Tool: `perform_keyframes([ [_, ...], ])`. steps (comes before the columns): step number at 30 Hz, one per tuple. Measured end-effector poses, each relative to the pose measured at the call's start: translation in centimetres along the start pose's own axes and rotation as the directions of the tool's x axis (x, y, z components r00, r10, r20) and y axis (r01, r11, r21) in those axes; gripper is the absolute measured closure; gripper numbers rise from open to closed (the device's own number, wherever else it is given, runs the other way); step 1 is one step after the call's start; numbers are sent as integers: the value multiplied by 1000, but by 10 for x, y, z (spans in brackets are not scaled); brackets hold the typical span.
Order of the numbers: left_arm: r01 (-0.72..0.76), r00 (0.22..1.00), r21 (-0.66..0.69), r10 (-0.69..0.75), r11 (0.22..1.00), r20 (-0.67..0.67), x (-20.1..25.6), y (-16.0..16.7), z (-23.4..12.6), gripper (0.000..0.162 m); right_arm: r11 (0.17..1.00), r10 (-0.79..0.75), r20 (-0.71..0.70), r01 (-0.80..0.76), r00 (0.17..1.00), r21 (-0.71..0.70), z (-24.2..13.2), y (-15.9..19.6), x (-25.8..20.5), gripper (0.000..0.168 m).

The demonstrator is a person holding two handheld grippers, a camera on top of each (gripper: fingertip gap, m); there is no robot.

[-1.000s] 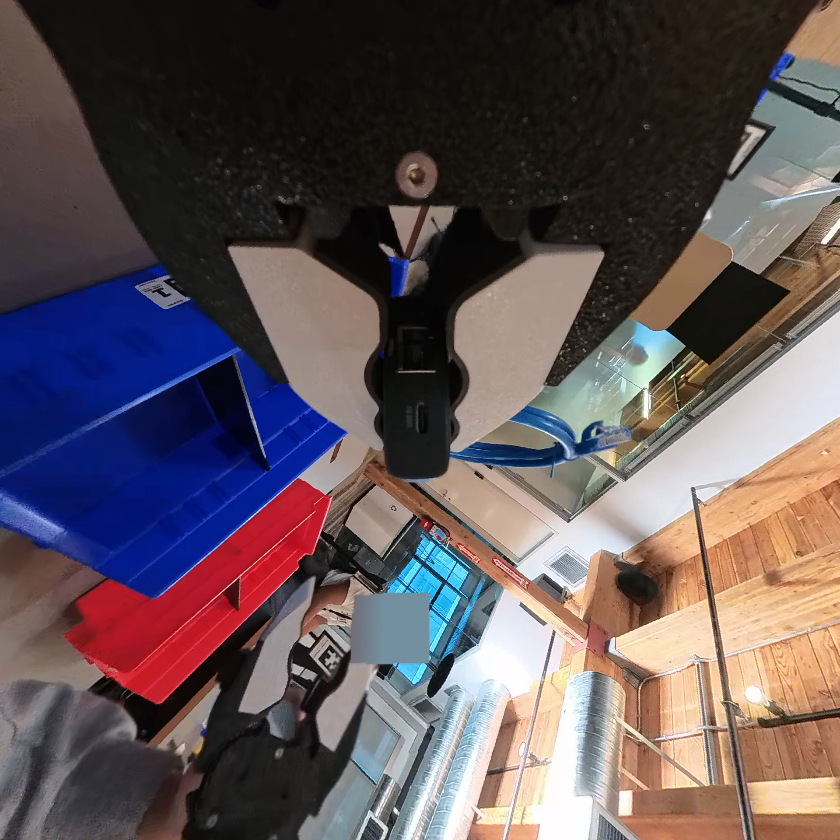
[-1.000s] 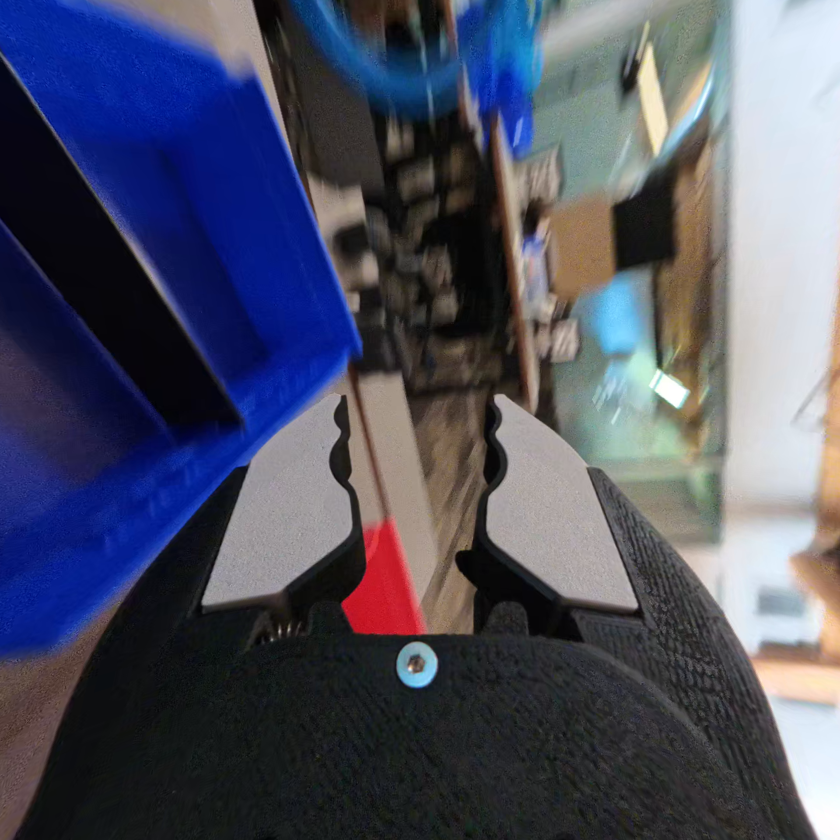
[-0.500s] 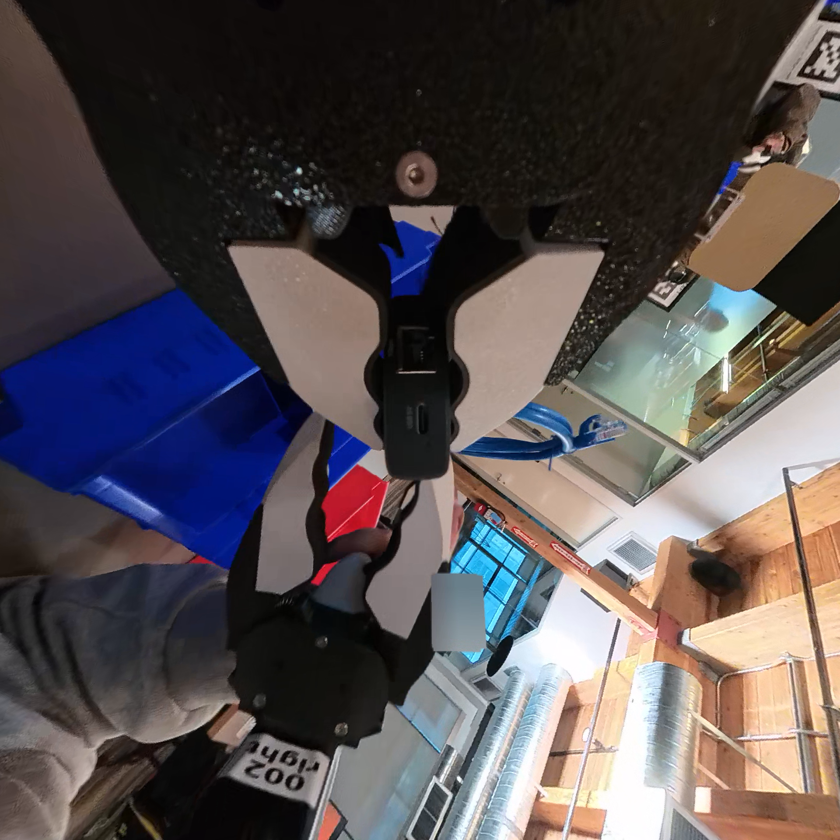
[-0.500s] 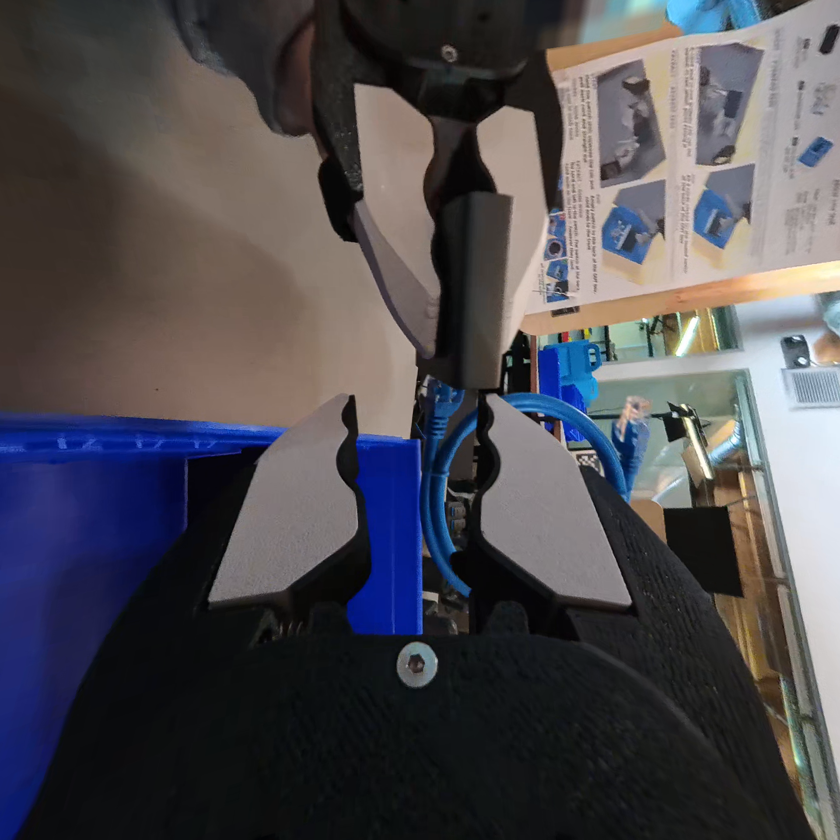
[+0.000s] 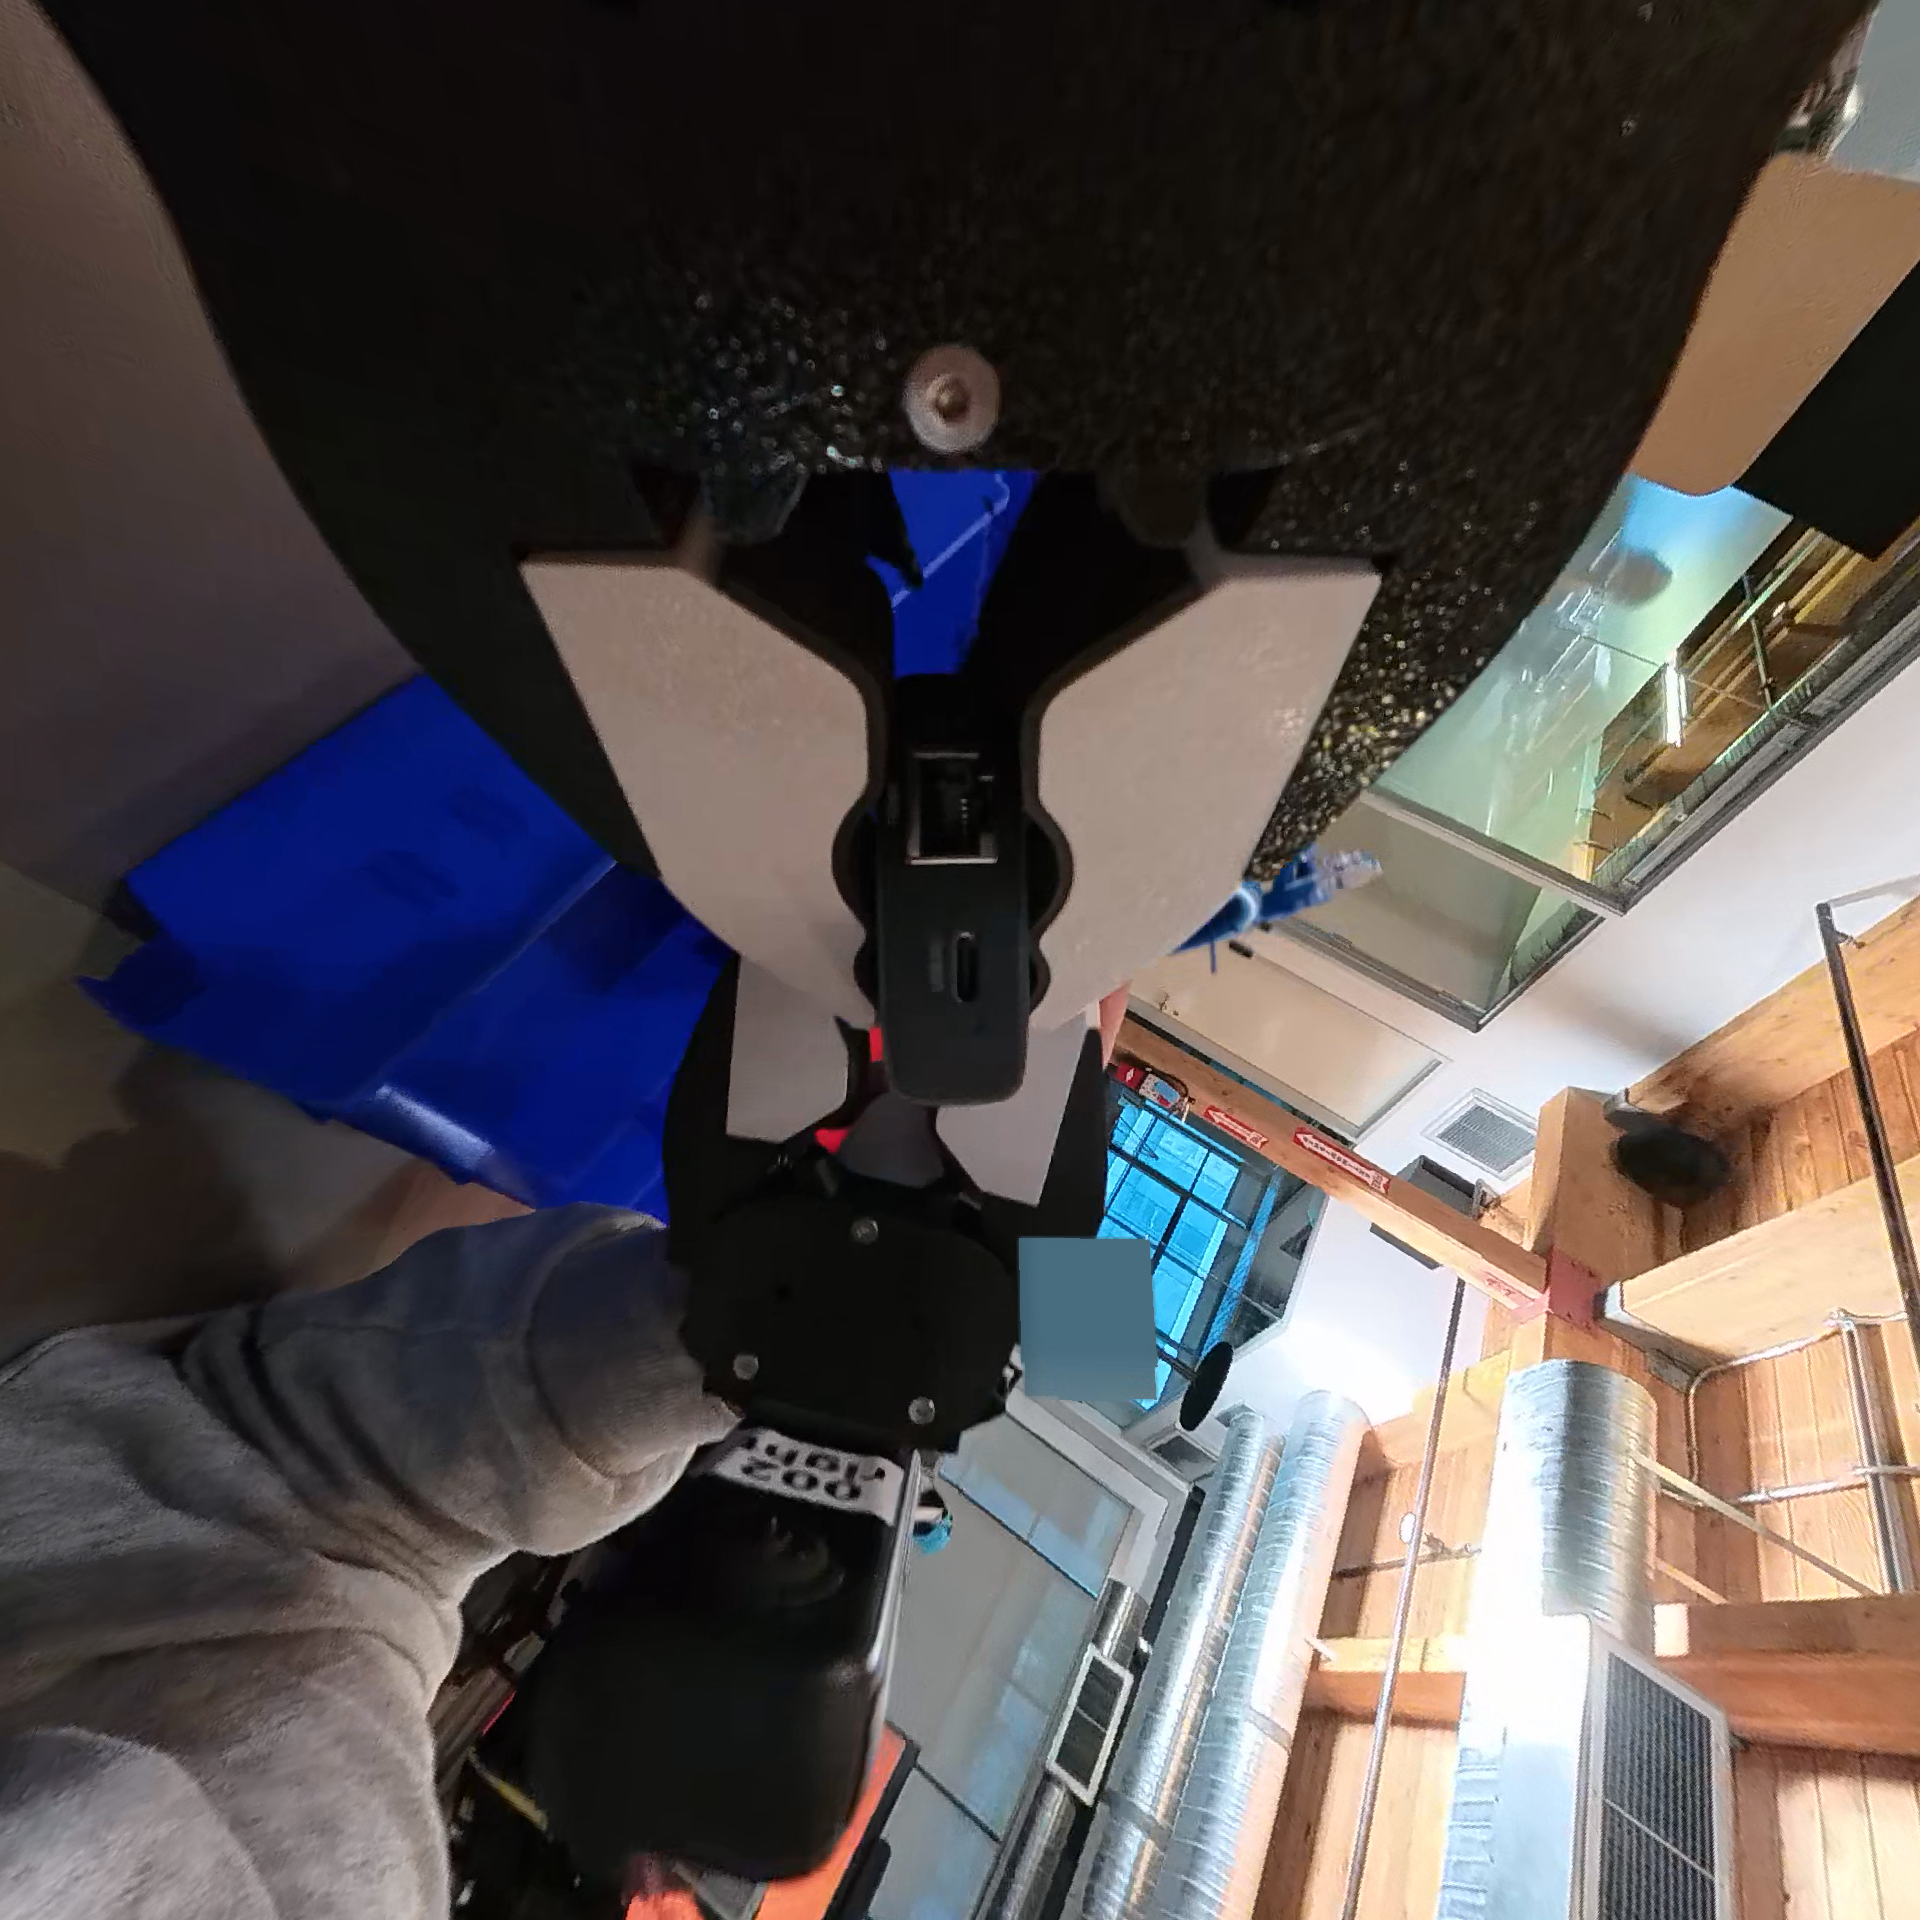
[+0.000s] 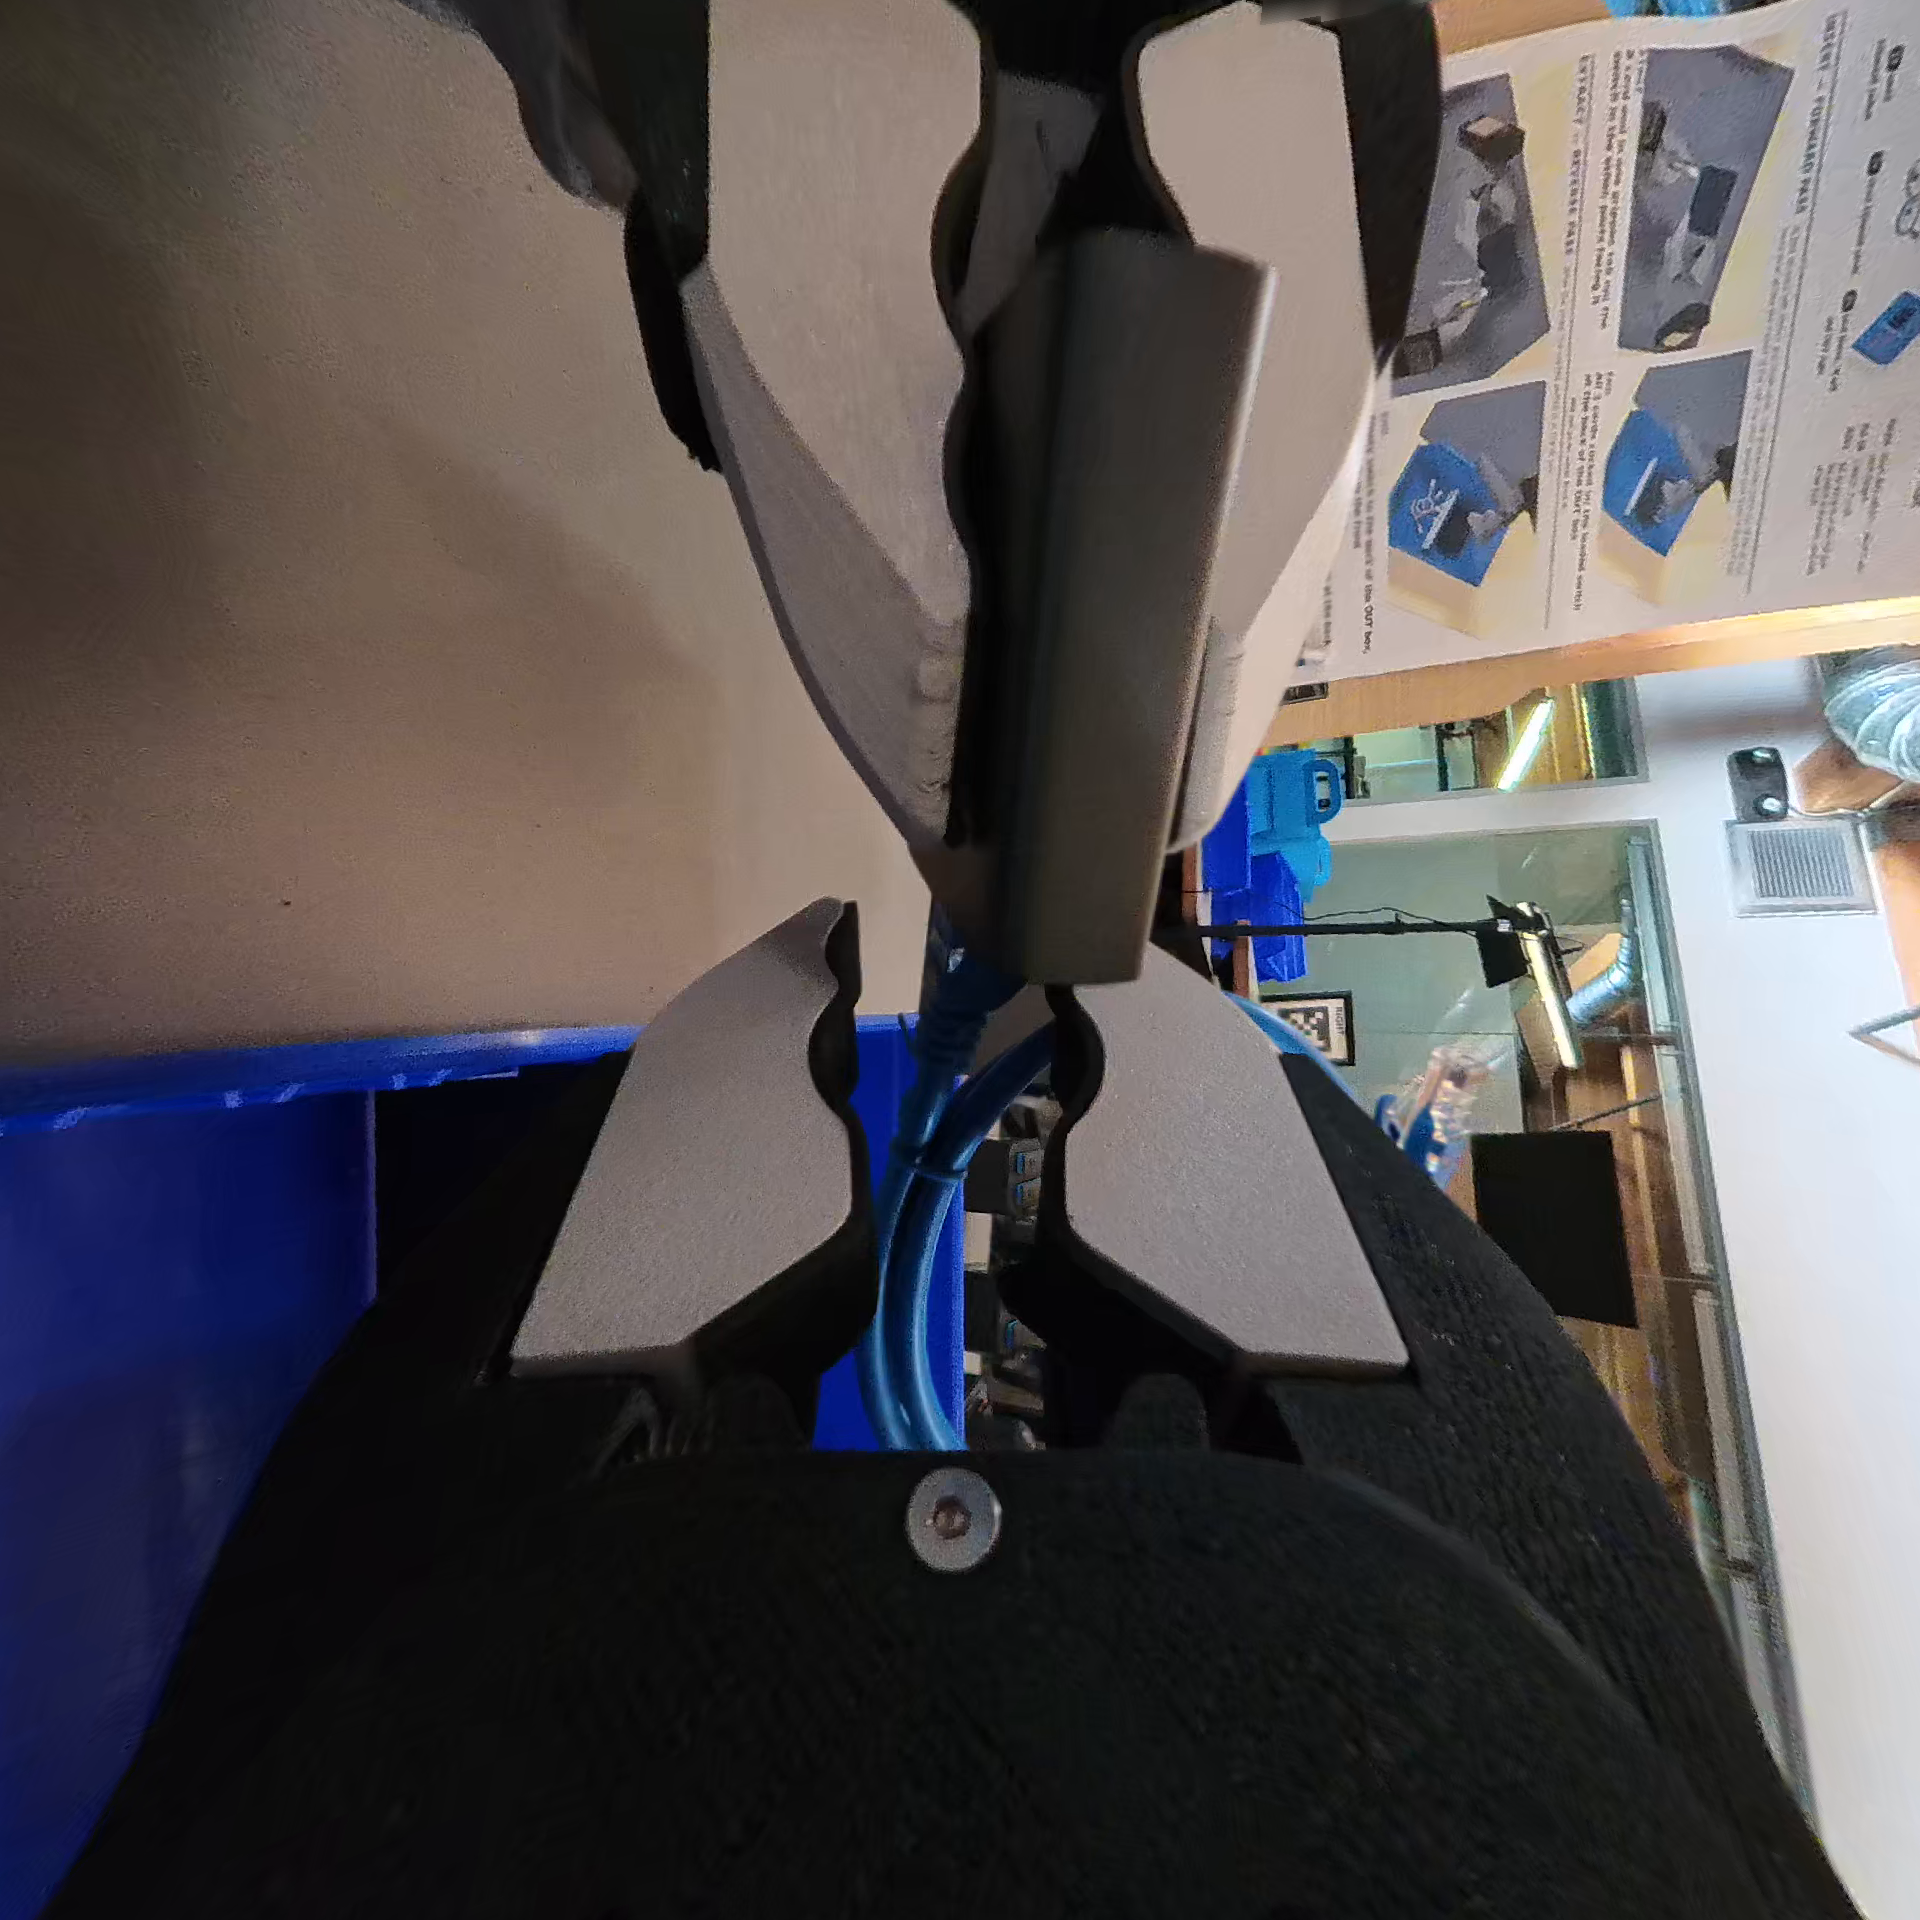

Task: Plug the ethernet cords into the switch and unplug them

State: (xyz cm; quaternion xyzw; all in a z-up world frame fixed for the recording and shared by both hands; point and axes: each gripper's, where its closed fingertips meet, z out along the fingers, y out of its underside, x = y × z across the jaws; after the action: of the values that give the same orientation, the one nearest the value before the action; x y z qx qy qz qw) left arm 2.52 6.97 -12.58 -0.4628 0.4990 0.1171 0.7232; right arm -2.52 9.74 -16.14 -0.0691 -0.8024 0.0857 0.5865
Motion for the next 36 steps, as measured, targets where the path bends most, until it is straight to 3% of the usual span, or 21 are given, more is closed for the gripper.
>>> perform_keyframes([
  [6,-85,996,16,85,996,1,8,-7,2,141,995,-89,-74,86,993,-41,4,-2,3,148],
  [12,-29,999,50,31,998,-38,11,-14,1,141,997,-68,-40,67,997,-31,-1,-7,0,154],
  [19,138,977,55,-127,989,-171,17,-17,-2,141,940,-329,-72,320,941,-120,-5,-9,-6,153],
  [26,258,943,93,-230,962,-239,23,-22,-1,140,848,-528,68,530,846,-14,-15,-12,-16,151],
  [32,104,982,98,-87,990,-165,22,-30,2,140,894,-446,100,438,889,90,-25,-17,-13,153],
  [36,127,983,146,-105,981,-151,16,-40,-2,140,958,-226,177,186,958,220,-36,-30,-12,155],
])
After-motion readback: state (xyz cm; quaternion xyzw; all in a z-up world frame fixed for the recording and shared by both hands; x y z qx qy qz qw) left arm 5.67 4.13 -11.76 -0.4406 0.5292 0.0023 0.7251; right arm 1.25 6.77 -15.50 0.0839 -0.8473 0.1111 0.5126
